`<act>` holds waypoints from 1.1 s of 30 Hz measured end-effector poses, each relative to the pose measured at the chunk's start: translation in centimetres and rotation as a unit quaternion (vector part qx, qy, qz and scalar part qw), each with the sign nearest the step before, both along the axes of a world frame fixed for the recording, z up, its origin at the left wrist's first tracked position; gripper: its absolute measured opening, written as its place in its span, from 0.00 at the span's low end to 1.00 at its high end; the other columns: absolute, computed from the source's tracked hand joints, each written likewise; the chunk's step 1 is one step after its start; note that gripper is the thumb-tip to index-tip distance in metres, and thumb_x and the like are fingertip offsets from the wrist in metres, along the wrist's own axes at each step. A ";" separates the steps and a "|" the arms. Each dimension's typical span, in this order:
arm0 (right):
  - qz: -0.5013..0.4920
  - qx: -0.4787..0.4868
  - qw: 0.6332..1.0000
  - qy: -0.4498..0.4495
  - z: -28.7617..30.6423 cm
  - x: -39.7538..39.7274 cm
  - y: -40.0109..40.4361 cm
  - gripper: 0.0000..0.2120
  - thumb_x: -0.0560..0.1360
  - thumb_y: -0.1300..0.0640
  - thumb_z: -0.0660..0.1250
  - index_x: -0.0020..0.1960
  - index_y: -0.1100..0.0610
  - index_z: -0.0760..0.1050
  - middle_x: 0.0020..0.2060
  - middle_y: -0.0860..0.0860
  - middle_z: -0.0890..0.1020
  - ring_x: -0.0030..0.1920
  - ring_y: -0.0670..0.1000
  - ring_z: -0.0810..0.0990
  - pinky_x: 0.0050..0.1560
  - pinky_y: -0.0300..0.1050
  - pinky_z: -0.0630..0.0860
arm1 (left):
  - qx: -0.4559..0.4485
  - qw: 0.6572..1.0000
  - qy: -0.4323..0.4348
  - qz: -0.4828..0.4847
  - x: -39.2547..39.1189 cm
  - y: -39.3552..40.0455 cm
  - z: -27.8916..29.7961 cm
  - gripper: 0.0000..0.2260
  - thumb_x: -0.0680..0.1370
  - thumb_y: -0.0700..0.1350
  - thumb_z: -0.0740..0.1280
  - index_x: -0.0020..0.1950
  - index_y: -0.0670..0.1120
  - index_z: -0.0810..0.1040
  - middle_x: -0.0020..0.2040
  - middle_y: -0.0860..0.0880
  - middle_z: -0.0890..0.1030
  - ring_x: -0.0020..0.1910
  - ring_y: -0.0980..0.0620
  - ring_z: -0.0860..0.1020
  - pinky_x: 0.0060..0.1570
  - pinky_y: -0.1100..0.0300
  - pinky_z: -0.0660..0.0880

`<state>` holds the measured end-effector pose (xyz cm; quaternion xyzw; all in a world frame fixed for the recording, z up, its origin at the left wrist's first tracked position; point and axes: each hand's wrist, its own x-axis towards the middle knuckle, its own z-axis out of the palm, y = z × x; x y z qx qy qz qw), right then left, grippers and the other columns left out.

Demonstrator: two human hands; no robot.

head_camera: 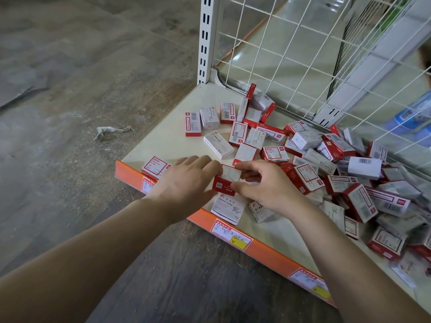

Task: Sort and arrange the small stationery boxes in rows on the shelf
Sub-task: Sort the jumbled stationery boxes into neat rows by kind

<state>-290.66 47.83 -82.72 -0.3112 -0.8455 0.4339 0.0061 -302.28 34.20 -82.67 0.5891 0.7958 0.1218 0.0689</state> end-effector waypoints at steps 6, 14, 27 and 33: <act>0.004 -0.001 1.000 0.007 -0.4 0.2 0.1 0.26 0.70 0.50 0.72 0.65 0.53 0.72 0.54 0.46 0.76 0.53 0.41 0.75 0.56 0.40 0.74 | 0.046 0.998 0.021 -0.044 -0.3 -0.5 0.0 0.13 0.70 0.44 0.73 0.53 0.42 0.78 0.45 0.45 0.81 0.41 0.45 0.81 0.38 0.54 0.77; 0.027 0.070 0.997 -0.015 -1.1 1.1 0.2 0.26 0.72 0.56 0.71 0.68 0.51 0.69 0.60 0.47 0.74 0.55 0.41 0.73 0.58 0.39 0.72 | 0.057 0.997 -0.031 0.032 -0.6 -0.7 -0.2 0.15 0.78 0.46 0.63 0.64 0.43 0.74 0.56 0.45 0.79 0.53 0.43 0.78 0.48 0.52 0.76; 0.033 0.060 0.998 -0.011 -0.8 0.3 -1.9 0.26 0.72 0.52 0.70 0.68 0.49 0.66 0.62 0.45 0.75 0.61 0.44 0.72 0.54 0.35 0.69 | 0.023 0.950 -0.214 0.224 -0.2 0.8 -0.4 0.14 0.80 0.50 0.57 0.54 0.44 0.79 0.43 0.50 0.78 0.37 0.54 0.74 0.32 0.66 0.68; 0.011 0.086 0.996 0.008 -0.8 0.3 -2.1 0.23 0.74 0.52 0.68 0.66 0.49 0.66 0.60 0.45 0.76 0.62 0.46 0.73 0.51 0.34 0.68 | 0.001 0.930 -0.272 0.248 0.1 0.7 -0.7 0.14 0.80 0.50 0.57 0.44 0.43 0.77 0.41 0.48 0.79 0.39 0.51 0.76 0.36 0.61 0.71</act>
